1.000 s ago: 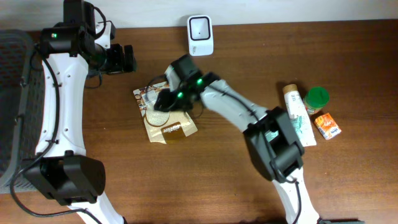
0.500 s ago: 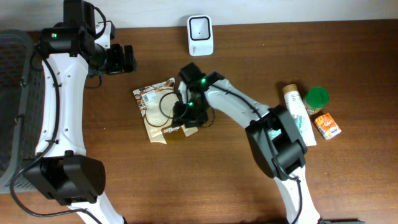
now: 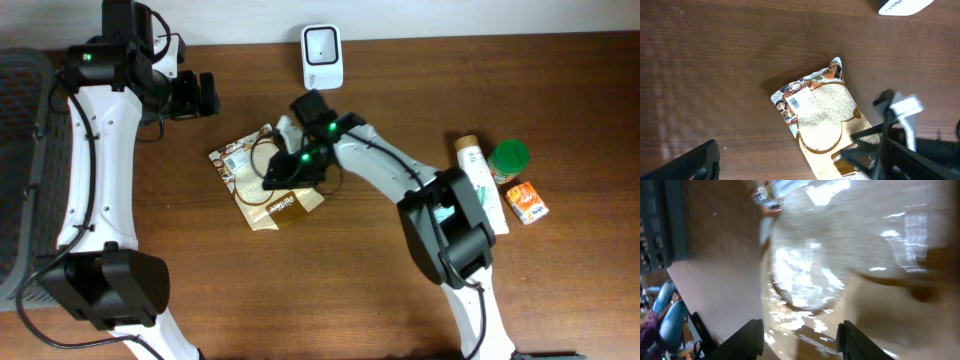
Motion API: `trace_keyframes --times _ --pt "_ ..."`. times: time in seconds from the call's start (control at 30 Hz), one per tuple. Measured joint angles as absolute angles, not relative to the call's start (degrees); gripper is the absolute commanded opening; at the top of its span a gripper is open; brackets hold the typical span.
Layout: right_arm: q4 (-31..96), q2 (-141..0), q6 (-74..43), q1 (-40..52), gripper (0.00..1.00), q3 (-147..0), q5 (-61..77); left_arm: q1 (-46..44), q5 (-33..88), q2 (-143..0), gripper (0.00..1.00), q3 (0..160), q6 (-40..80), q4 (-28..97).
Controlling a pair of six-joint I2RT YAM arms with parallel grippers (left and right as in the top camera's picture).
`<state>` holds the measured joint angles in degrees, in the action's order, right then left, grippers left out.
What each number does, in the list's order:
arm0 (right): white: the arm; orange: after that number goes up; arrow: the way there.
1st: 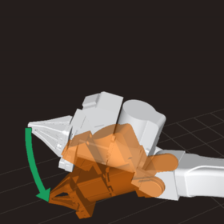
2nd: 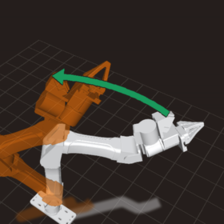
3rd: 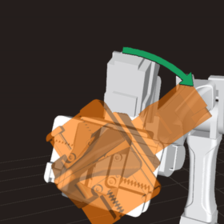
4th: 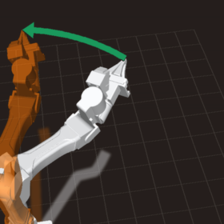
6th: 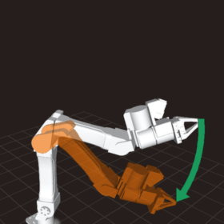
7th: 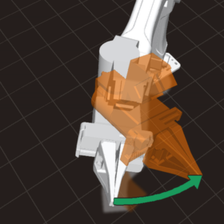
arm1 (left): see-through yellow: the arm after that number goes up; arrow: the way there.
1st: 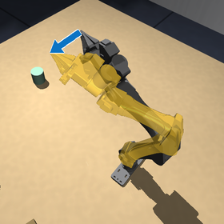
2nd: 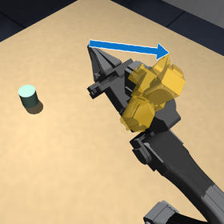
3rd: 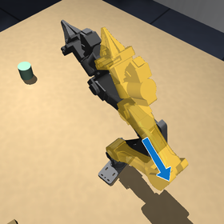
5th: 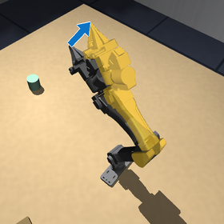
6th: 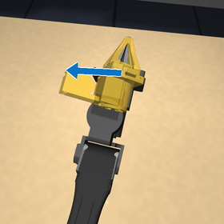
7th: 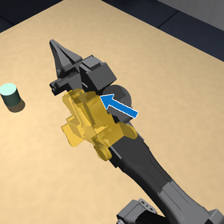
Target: Scan the item barcode
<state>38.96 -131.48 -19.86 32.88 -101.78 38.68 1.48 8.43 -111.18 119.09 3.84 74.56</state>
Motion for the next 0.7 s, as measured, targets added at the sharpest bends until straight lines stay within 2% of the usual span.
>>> trace_keyframes --times 0.43,0.7 --pt "41.43 -132.75 -25.50 38.94 0.51 -101.80 33.45 1.48 8.43 -111.18 0.99 119.09 3.84 74.56" --pt "46.94 -132.64 -25.52 36.01 0.51 -102.17 29.74 1.48 8.43 -111.18 0.99 119.09 3.84 74.56"
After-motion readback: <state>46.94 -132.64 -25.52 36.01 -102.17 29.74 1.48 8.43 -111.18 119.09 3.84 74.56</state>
